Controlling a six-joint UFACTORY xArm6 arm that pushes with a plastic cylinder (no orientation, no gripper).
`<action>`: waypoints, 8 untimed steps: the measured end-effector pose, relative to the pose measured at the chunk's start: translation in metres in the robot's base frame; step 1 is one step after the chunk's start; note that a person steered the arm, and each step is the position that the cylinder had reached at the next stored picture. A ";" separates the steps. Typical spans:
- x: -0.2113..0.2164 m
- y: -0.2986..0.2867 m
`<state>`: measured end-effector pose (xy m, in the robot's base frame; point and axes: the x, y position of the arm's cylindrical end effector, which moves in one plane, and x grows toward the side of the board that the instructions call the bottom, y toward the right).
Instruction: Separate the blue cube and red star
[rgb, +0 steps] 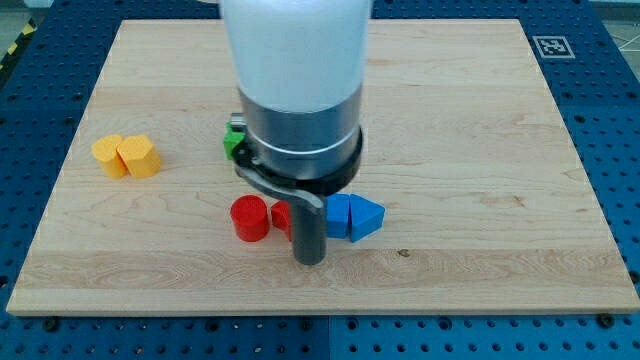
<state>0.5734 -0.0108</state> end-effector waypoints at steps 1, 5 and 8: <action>0.000 0.012; -0.027 -0.003; -0.086 -0.010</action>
